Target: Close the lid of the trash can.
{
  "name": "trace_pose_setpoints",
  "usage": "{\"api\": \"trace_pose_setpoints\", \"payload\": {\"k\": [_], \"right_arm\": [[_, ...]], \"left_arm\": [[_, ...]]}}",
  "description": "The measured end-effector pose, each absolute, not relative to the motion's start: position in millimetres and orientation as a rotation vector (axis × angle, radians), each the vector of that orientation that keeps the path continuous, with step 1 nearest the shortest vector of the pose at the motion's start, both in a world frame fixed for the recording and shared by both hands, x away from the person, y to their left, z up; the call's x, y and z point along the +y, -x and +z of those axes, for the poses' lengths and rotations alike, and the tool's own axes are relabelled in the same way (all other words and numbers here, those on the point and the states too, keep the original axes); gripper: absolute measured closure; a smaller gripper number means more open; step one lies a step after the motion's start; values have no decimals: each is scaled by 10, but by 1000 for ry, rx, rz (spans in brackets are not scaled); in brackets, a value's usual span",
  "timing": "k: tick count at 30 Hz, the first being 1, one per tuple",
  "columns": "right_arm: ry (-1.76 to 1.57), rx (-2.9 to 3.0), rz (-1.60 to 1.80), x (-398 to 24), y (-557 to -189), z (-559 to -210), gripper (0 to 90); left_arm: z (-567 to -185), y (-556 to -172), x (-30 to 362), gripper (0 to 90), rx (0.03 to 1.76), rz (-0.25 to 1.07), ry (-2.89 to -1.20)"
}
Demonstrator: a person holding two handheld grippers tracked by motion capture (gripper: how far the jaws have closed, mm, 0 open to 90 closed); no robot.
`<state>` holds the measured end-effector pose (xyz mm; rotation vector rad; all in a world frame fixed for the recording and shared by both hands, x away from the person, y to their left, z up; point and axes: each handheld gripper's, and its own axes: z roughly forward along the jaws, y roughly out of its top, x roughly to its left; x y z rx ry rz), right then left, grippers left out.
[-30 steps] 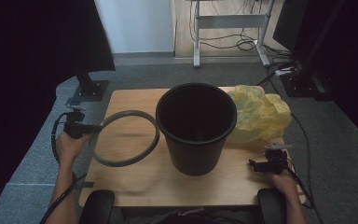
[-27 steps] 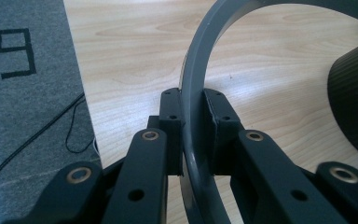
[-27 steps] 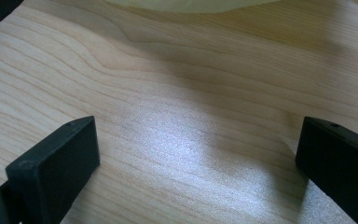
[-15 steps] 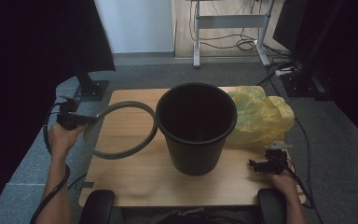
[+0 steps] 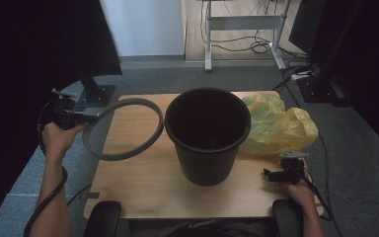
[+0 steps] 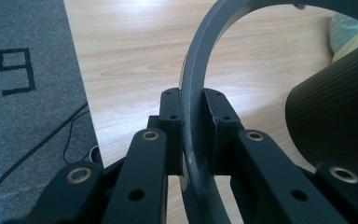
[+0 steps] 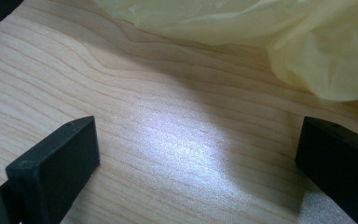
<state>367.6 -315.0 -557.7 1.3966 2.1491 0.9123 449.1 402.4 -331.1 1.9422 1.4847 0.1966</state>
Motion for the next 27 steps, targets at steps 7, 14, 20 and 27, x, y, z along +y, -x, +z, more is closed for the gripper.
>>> {"api": "trace_pose_setpoints", "payload": {"k": [7,14,20,27], "right_arm": [[-1396,2149,913,-3150,-3676,-5576,0],[-1399,2149,913,-3149,-3676,-5576,0],[-1399,2149,913,-3149,-3676,-5576,0],[-1399,2149,913,-3149,-3676,-5576,0]], "left_arm": [[-3126,-4482,4038,790,1472,205,-1935],[-2924,-4478,4026,790,1462,221,-1935],[-2800,-4480,3932,789,1426,232,-1943],[-2764,-4537,3769,788,1394,232,-1965]]}}
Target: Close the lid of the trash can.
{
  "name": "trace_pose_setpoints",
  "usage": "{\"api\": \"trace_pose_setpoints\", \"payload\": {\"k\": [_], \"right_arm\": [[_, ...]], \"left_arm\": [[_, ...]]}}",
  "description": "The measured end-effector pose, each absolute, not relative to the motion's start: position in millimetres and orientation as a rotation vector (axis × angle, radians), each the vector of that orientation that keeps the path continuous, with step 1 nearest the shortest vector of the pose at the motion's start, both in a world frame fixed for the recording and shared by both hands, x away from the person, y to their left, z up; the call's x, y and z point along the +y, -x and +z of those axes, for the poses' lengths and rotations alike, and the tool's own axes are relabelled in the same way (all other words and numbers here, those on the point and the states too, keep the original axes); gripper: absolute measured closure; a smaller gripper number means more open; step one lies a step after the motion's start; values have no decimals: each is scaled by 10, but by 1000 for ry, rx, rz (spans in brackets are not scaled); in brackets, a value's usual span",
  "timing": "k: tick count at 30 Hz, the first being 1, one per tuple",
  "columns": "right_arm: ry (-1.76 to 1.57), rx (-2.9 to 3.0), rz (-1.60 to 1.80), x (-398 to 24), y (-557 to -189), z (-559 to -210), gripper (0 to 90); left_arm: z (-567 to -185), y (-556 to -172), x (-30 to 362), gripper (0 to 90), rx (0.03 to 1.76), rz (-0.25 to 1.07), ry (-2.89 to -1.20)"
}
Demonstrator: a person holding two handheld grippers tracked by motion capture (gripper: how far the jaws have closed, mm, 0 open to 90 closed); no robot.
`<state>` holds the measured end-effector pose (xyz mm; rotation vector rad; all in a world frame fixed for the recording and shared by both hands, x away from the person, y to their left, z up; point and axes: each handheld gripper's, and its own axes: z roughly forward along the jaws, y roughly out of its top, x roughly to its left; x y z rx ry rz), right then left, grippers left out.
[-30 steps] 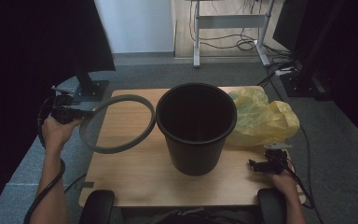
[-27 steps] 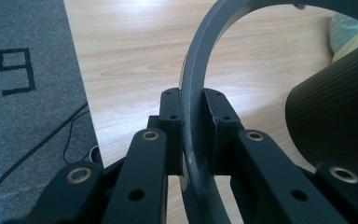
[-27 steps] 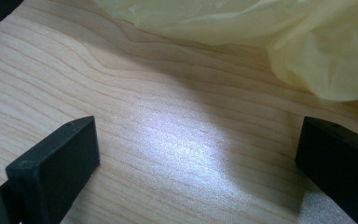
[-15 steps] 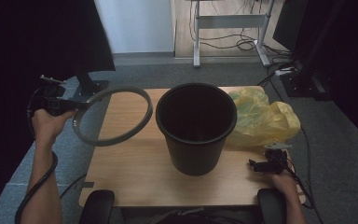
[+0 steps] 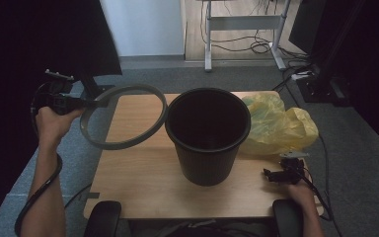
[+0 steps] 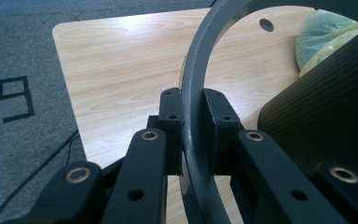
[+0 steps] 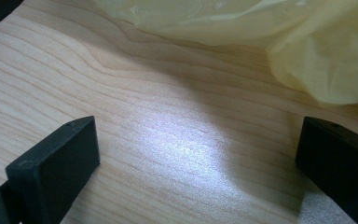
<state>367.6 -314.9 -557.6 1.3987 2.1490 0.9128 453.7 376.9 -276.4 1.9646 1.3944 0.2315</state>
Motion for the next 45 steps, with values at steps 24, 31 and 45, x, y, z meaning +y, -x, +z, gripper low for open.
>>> {"api": "trace_pose_setpoints", "payload": {"k": [24,31,45], "right_arm": [[-1398,2151,912,-3150,-3676,-5575,0],[-1398,2149,913,-3149,-3676,-5576,0],[-1398,2149,913,-3149,-3676,-5576,0]], "left_arm": [[-2805,-4758,3225,788,1286,197,-2021],[-2769,-4791,3010,787,1233,192,-2053],[-2694,-4871,2587,786,1155,185,-2116]]}}
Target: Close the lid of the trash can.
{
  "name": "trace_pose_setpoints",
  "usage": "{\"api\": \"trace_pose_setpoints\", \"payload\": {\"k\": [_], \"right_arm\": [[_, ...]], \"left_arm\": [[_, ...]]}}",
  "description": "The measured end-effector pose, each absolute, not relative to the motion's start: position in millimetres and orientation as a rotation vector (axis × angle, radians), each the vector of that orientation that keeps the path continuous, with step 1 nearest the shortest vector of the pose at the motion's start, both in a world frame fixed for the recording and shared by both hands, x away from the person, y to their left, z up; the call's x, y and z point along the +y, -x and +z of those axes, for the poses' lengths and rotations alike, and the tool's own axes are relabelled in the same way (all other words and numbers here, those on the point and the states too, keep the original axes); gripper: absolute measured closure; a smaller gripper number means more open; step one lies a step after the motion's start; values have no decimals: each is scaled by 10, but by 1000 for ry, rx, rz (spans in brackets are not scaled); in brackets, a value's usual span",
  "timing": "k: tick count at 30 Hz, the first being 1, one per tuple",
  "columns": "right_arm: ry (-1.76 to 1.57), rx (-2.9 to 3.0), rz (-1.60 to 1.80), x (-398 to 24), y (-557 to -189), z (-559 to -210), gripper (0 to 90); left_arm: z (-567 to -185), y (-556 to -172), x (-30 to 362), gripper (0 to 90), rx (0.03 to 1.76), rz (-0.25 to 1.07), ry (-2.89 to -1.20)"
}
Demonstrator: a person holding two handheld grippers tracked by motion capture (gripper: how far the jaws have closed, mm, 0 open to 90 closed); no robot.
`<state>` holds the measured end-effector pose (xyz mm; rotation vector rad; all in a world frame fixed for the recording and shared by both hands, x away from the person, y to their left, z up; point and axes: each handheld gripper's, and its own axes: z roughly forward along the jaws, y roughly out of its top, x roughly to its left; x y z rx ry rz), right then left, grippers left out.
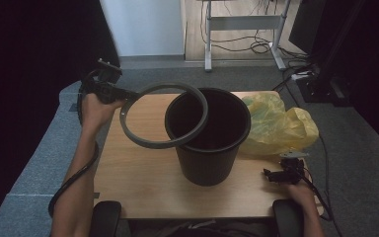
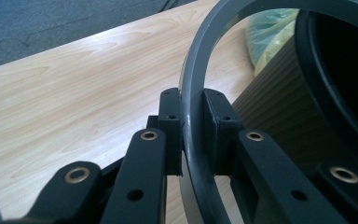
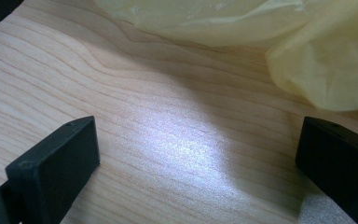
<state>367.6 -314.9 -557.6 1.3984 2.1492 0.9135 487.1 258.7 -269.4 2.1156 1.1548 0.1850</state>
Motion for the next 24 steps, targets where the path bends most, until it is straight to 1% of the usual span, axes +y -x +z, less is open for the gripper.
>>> {"api": "trace_pose_setpoints", "payload": {"k": [24], "right_arm": [[-1396,2154,914,-3148,-3676,-5575,0]], "left_arm": [[-2693,-4987,1886,785,1022,136,-2187]]}}
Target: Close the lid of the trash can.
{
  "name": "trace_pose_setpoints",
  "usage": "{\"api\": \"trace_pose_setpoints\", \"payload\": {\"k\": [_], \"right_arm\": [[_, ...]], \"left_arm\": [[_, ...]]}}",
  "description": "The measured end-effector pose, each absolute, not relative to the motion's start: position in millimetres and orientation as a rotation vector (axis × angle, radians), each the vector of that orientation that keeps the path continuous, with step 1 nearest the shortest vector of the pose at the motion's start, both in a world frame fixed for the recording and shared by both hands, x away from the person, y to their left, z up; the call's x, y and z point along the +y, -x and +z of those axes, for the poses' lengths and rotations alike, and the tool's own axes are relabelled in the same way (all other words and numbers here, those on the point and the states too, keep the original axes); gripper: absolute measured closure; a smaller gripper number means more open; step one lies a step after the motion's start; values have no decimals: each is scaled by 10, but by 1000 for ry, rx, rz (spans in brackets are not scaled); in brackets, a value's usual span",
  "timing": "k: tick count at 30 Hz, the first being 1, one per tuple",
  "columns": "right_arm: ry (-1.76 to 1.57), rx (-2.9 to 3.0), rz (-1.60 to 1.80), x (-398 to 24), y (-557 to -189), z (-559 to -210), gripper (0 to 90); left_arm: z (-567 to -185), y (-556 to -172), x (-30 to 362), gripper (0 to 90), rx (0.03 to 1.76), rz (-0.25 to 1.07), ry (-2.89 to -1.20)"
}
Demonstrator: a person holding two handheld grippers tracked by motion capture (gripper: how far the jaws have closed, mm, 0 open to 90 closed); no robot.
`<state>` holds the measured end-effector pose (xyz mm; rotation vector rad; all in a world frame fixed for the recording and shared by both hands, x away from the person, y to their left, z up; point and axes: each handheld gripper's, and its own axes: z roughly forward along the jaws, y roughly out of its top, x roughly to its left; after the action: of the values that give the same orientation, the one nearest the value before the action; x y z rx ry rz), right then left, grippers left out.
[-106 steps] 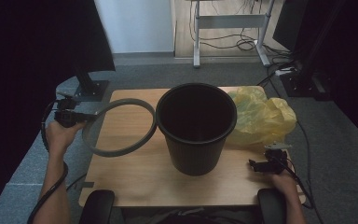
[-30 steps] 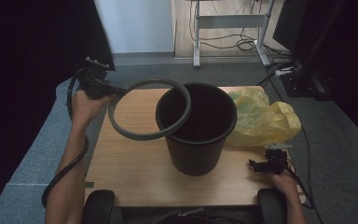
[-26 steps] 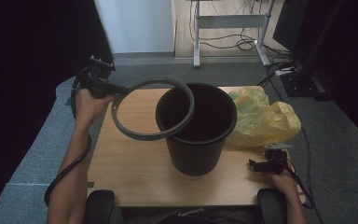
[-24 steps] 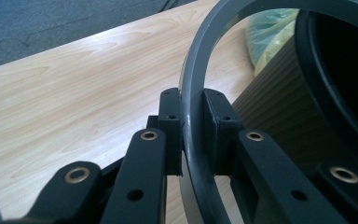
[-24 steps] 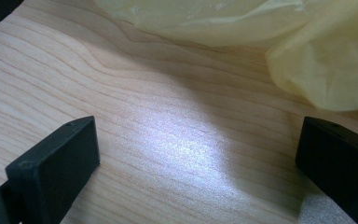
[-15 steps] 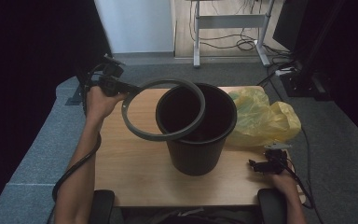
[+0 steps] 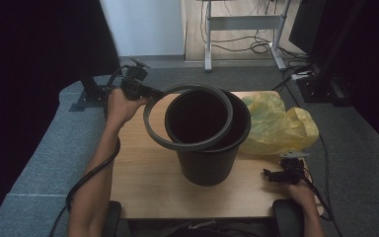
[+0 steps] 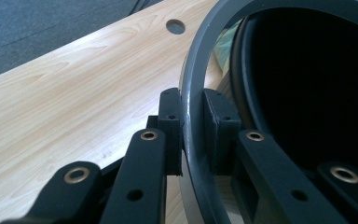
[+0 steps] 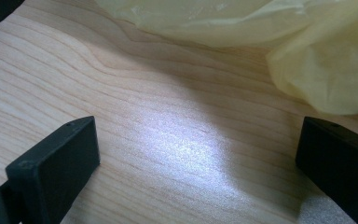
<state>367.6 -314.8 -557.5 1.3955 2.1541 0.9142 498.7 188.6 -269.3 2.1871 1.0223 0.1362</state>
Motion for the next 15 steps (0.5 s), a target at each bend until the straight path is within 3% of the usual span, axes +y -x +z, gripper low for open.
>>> {"api": "trace_pose_setpoints", "payload": {"k": [15], "right_arm": [[-1397,2154,914,-3147,-3675,-5575,0]], "left_arm": [[-2681,-5025,1508,782,966,124,-2201]]}}
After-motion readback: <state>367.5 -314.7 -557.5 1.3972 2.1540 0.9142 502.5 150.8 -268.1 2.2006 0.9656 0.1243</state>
